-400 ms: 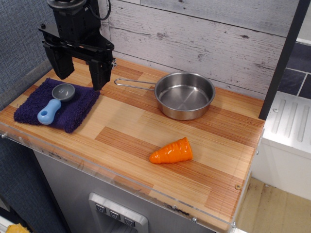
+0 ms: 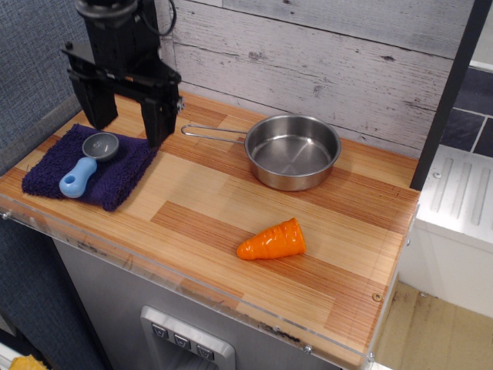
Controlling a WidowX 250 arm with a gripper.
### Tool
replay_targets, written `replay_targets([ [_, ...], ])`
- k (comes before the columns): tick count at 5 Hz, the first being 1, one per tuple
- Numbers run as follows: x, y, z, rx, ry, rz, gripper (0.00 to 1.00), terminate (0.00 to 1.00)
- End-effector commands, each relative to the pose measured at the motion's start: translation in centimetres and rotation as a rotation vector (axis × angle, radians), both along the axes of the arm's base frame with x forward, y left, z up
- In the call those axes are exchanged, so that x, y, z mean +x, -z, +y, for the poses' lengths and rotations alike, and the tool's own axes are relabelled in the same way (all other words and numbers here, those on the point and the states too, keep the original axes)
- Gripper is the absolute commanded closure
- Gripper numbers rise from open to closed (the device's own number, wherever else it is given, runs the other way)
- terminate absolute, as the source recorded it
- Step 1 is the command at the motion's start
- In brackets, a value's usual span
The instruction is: Put carrot in pan
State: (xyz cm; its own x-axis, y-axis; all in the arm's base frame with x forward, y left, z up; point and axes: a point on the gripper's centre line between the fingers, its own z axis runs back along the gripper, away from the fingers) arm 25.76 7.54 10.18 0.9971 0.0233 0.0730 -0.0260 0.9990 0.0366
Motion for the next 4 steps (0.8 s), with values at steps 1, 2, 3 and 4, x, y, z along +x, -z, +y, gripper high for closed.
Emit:
replay_targets([
  [1, -1.5, 0.5, -6.5, 0.010, 0.177, -0.019, 0.00, 0.00],
  [2, -1.9, 2.3, -9.6, 0.000, 0.241, -0.006, 0.00, 0.00],
  [3, -0.6, 3.9, -11.8, -0.024, 0.283, -0.025, 0.00, 0.00],
  [4, 1.3, 5.3, -12.6, -0.013, 0.325, -0.027, 0.00, 0.00],
])
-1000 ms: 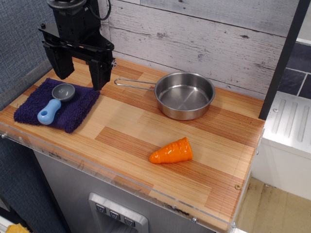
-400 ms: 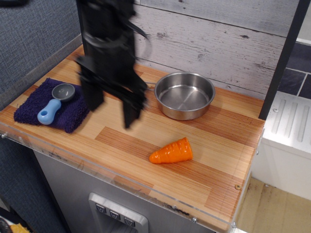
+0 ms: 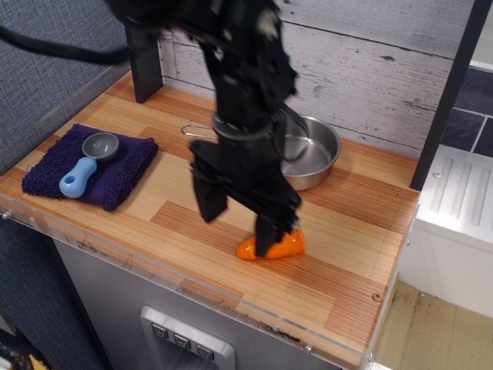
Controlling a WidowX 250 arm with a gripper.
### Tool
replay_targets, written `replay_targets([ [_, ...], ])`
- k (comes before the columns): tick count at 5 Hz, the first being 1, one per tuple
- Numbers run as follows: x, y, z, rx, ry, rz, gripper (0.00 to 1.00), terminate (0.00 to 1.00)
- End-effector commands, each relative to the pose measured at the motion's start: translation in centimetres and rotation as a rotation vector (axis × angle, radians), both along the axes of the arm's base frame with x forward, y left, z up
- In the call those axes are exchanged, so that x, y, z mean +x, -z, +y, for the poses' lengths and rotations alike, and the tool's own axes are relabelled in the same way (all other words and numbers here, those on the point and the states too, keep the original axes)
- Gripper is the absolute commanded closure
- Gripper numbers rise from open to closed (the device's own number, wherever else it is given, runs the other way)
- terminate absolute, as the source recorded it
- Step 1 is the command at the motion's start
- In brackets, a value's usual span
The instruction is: Put carrot in pan
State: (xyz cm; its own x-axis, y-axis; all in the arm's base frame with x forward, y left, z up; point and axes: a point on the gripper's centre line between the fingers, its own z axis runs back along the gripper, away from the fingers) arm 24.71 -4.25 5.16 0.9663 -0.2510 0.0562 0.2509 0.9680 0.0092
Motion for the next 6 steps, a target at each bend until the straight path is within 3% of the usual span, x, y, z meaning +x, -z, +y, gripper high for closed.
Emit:
replay_targets([
  [1, 3.6, 2.0, -0.9, 0.032, 0.073, -0.034, 0.00, 0.00],
  [3, 4.4, 3.8, -1.0, 0.055, 0.079, -0.005, 0.00, 0.00],
  [4, 4.7, 3.4, -1.8, 0.048, 0.071, -0.035, 1.00, 0.00],
  [6, 6.6, 0.2, -1.0, 0.032, 0.060, -0.130, 1.00, 0.00],
])
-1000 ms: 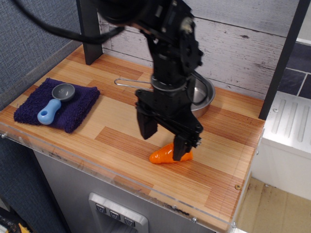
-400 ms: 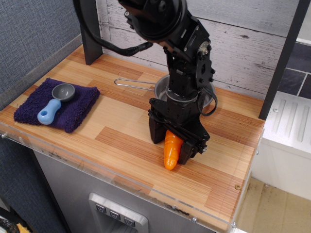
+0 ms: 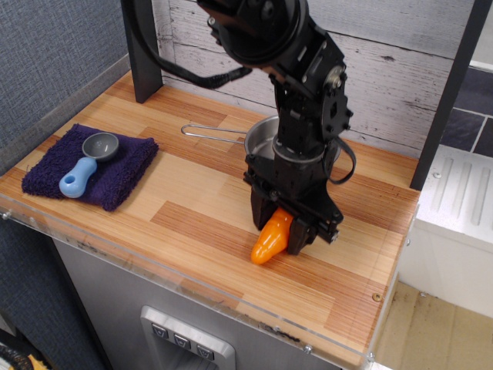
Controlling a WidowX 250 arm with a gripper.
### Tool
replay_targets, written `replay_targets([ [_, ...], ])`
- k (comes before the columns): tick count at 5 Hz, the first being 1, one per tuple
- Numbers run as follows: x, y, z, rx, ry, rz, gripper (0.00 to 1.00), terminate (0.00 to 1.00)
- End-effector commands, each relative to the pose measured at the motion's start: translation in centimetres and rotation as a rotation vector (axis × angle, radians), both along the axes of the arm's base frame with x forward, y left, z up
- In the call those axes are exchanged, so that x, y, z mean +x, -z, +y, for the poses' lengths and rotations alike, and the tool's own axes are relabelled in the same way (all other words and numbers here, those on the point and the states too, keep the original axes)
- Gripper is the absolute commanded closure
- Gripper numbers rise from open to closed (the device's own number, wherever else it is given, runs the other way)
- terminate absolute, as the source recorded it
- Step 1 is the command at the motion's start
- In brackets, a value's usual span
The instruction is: Put carrot in pan
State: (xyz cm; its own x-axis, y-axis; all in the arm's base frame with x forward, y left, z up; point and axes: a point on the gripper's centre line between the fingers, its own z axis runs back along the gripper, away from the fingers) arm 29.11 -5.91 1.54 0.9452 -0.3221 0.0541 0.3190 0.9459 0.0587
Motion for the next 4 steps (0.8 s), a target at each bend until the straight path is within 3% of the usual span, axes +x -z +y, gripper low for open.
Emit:
replay_targets([
  [1, 4.7, -5.3, 2.5, -0.020, -0.075, -0.172, 1.00, 0.00],
  [2, 7.1, -6.1, 4.7, -0.030, -0.161, -0.214, 1.00, 0.00],
  [4, 9.4, -4.1, 5.1, -0.068, -0.186, -0.177, 1.00, 0.00],
])
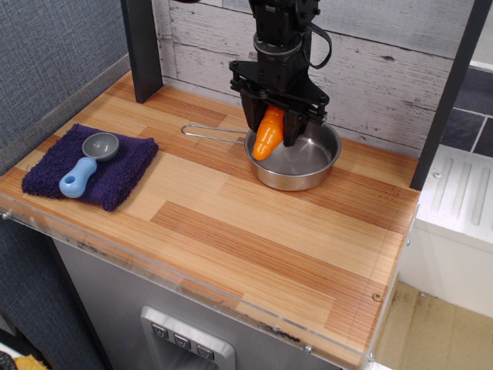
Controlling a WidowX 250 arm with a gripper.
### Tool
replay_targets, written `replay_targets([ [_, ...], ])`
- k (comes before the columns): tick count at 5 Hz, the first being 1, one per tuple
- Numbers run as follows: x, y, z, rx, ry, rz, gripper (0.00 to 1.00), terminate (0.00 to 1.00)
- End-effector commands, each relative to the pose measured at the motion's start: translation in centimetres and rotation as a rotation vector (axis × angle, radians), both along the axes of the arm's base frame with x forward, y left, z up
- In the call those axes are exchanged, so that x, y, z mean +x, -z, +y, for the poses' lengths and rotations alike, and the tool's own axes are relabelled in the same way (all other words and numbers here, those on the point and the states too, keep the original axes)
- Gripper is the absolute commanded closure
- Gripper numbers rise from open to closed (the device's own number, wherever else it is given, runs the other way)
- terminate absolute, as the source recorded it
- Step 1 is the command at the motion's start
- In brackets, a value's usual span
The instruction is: Put carrot in pan
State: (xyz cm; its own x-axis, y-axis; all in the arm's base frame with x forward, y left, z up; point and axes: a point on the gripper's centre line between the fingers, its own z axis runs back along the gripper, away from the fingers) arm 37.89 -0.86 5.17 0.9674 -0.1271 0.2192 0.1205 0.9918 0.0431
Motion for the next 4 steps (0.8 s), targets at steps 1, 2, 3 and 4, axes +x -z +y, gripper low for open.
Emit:
replay_targets([
  [1, 0.0, 0.1, -0.2, -0.048, 0.013, 0.021, 0.00, 0.00],
  [2, -0.4, -1.0, -0.5, -0.068, 0.033, 0.003, 0.00, 0.00],
  [3, -1.1, -3.5, -0.2, -0.052, 0.026, -0.012, 0.00, 0.00],
  [4, -3.4, -6.6, 0.2, -0.056, 0.033, -0.028, 0.00, 0.00],
])
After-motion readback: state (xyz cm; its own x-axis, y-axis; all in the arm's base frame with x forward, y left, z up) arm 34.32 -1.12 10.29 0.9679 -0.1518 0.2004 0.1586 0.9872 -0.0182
